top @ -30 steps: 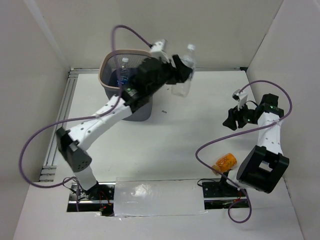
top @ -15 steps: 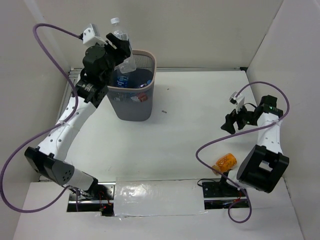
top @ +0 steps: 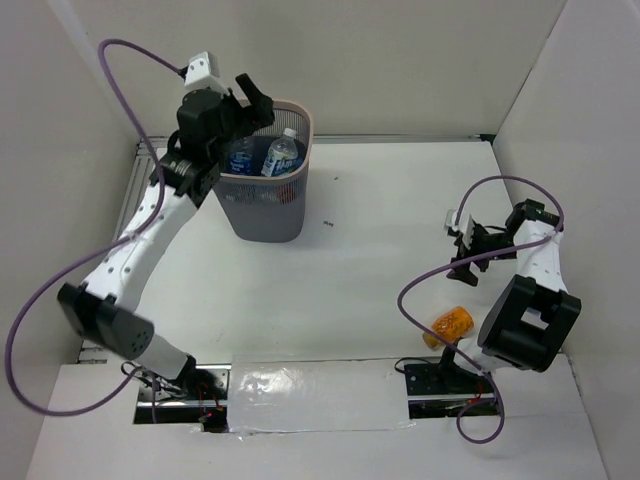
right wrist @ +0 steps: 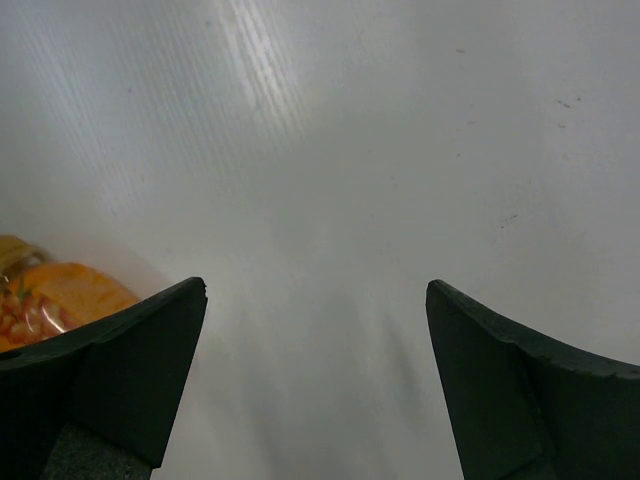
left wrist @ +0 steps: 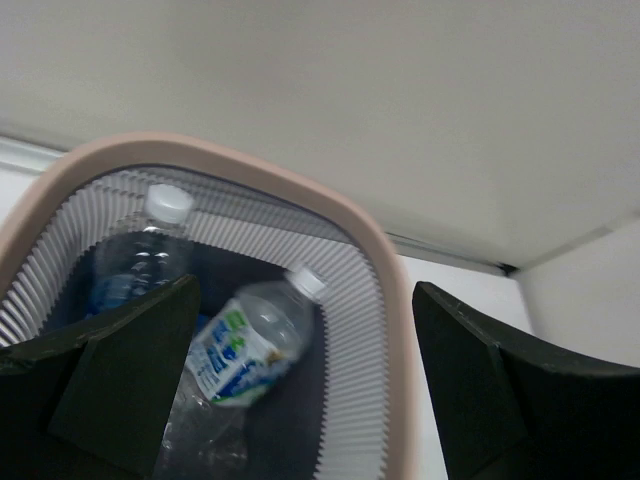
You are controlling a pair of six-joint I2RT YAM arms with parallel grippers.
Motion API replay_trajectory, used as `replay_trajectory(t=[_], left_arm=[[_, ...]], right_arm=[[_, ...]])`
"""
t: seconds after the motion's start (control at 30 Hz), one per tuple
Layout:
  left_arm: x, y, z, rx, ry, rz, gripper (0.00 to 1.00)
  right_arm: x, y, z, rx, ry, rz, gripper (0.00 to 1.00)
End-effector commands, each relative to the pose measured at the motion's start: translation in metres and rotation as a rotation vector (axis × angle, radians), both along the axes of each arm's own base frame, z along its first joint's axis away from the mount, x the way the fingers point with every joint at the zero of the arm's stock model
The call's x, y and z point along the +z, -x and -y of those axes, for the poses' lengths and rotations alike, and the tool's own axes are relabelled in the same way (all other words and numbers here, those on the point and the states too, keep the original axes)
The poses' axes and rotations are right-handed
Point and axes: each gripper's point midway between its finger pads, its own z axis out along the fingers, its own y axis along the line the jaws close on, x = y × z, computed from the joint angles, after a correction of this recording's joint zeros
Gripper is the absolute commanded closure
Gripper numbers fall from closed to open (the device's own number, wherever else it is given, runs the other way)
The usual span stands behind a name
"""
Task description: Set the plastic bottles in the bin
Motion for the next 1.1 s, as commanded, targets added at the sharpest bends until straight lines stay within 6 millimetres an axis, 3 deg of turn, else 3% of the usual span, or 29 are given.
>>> replay_trajectory(t=[0.0, 0.07, 0.1, 0.13, 0.2, 0.23, 0.3, 0.33, 0.37, 0.47, 0.63, 0.77, 1.0, 1.07], left_arm=[[0.080, 0.077, 0.040, -0.246, -0.024, 0.260, 0.00], [0.077, 0.116, 0.082, -0.420, -0.029, 0.292, 0.00], [0.053, 0.128, 0.099, -0.494, -0.062, 0.259, 0.00], [0.045, 0.152, 0.123, -0.576, -0.065, 0.254, 0.00], [0.023, 0.179, 0.136, -0.629, -0.087, 0.212, 0.00], [-0.014, 0.199, 0.156, -0.698, -0.115, 0.149, 0.00], [-0.041, 0.219, 0.160, -0.730, -0.137, 0.112, 0.00], [-0.073, 0.226, 0.163, -0.735, -0.150, 0.049, 0.00], [-0.083, 0.239, 0.170, -0.771, -0.152, 0.032, 0.00], [-0.113, 0.256, 0.171, -0.782, -0.158, -0.026, 0.00], [-0.137, 0.269, 0.173, -0.813, -0.136, -0.058, 0.00], [-0.168, 0.273, 0.180, -0.845, -0.150, -0.120, 0.00], [-0.185, 0.275, 0.192, -0.890, -0.158, -0.149, 0.00], [-0.189, 0.274, 0.193, -0.890, -0.164, -0.158, 0.00]], right_arm=[[-0.009, 0.021, 0.003, 0.215, 0.130, 0.028, 0.03], [-0.020, 0.040, 0.008, 0.298, 0.207, 0.004, 0.03], [-0.022, 0.043, 0.010, 0.361, 0.249, 0.031, 0.03], [-0.022, 0.047, 0.013, 0.389, 0.289, 0.046, 0.03], [-0.027, 0.054, 0.017, 0.450, 0.338, 0.044, 0.03], [-0.026, 0.054, 0.020, 0.465, 0.361, 0.055, 0.03], [-0.027, 0.057, 0.023, 0.503, 0.398, 0.057, 0.03], [-0.028, 0.059, 0.023, 0.533, 0.415, 0.073, 0.03], [-0.028, 0.058, 0.023, 0.544, 0.418, 0.080, 0.03], [-0.028, 0.059, 0.026, 0.578, 0.442, 0.086, 0.03], [-0.029, 0.063, 0.037, 0.602, 0.501, 0.052, 0.03], [-0.045, 0.082, 0.040, 0.637, 0.513, -0.026, 0.04], [-0.072, 0.111, 0.020, 0.758, 0.442, -0.034, 0.04], [-0.075, 0.109, 0.011, 0.750, 0.403, 0.001, 0.04]])
